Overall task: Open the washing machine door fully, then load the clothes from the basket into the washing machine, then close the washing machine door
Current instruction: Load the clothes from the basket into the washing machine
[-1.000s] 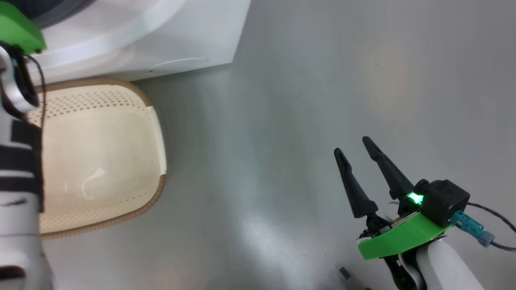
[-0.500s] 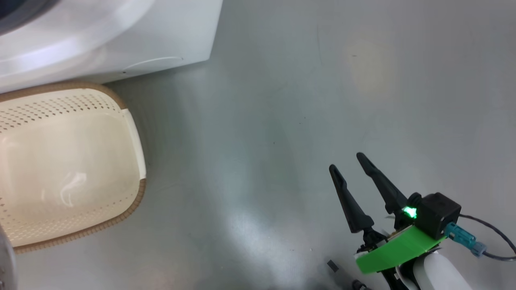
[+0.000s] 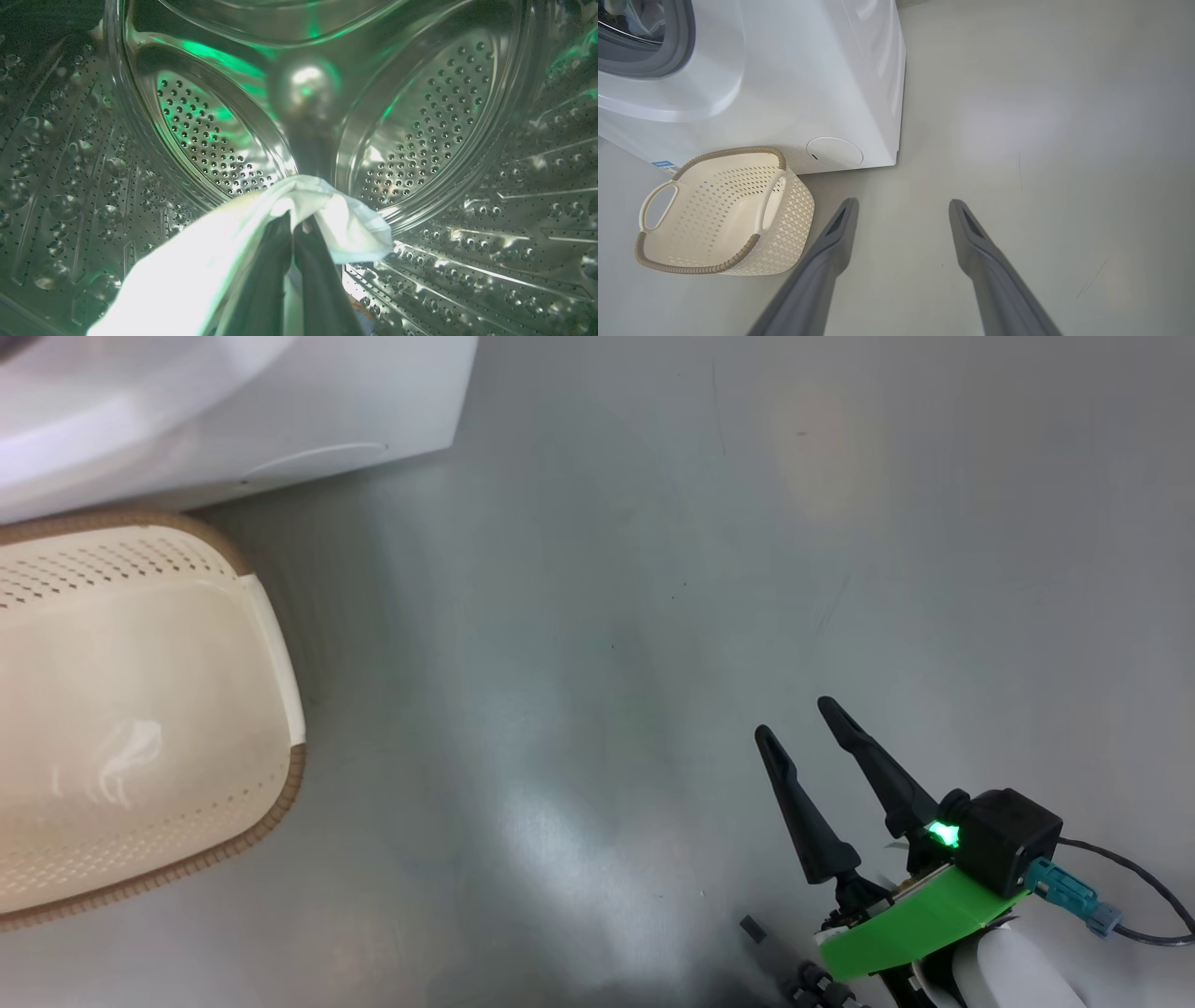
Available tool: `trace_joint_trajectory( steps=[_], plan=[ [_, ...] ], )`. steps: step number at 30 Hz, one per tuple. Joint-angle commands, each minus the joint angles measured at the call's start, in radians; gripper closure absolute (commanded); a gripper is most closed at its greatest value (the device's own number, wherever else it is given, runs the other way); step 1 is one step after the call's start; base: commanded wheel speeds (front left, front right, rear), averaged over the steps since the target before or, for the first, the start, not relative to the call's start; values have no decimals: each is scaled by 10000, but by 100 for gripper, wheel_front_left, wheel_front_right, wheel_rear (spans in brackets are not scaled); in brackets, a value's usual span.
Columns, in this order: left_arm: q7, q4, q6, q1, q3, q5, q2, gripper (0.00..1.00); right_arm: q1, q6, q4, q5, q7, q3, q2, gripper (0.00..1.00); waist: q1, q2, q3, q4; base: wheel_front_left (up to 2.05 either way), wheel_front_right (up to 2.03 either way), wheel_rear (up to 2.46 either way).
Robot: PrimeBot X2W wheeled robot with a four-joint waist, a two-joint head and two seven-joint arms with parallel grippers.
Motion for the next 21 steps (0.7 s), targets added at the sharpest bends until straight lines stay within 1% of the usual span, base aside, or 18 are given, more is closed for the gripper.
trace_joint_trajectory(
  steps=[1,7,11,16,18,21],
  plan=[
    [-49,-475,-27,-218,101,85,405,100,394,16,-226,185,-48,192,-58,0,0,0,155,-54,0,0,0],
    [-50,-1273,-112,-322,424,89,252,100,253,16,-250,235,-48,228,27,0,0,0,403,-112,0,0,0],
    [-50,-1552,-249,-309,427,330,266,100,186,16,-258,279,-48,300,48,0,0,0,502,-193,0,0,0],
    [-50,-1539,-311,-357,420,596,462,100,129,16,-244,333,-48,461,59,0,0,0,537,-383,0,0,0],
    [-50,-1526,-248,-418,526,617,489,100,146,16,-245,353,-48,481,77,0,0,0,567,-430,0,0,0],
    [-50,-1225,-286,-457,376,871,524,100,158,16,-208,385,-48,515,143,0,0,0,621,-462,0,0,0]
  ],
)
